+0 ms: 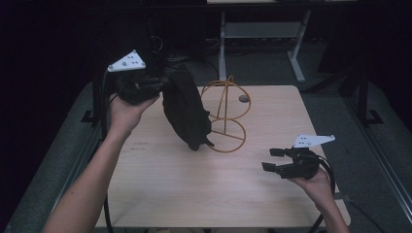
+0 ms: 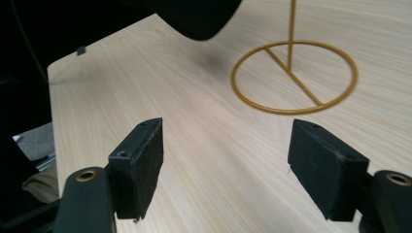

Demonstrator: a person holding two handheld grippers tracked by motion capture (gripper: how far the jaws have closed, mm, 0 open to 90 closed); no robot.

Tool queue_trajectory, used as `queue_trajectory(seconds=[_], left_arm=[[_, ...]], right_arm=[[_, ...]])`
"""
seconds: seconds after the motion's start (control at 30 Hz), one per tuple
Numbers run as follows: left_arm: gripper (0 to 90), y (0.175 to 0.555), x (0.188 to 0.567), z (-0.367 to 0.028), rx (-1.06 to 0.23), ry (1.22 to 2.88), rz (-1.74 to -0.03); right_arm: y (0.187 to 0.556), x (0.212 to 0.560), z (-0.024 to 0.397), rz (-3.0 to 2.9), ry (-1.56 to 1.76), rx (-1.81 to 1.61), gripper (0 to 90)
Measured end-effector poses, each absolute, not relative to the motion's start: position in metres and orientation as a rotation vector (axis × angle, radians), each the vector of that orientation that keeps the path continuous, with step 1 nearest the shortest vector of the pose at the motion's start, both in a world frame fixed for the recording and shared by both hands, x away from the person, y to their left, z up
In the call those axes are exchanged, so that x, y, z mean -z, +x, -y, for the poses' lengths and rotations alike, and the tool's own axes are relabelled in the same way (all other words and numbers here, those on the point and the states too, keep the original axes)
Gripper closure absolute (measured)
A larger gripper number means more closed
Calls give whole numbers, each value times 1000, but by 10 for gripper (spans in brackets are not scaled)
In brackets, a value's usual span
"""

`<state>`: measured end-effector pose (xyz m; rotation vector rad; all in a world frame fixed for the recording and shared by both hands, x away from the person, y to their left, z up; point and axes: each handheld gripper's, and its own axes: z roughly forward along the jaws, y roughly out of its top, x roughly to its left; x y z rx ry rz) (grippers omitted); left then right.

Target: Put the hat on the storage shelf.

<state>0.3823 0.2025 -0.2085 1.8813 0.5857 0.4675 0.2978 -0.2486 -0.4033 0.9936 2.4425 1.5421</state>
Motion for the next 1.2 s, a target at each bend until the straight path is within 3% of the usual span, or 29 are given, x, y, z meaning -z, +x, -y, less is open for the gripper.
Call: queue_trajectory(seconds=[0.87, 1.2], left_arm=[[878, 432, 156, -144, -474, 1985, -573], [877, 449, 155, -114, -458, 2048, -582]], right_arm=[[293, 401, 279, -2322, 1051, -1537, 283], [293, 401, 282, -2314, 1056, -1543, 283]])
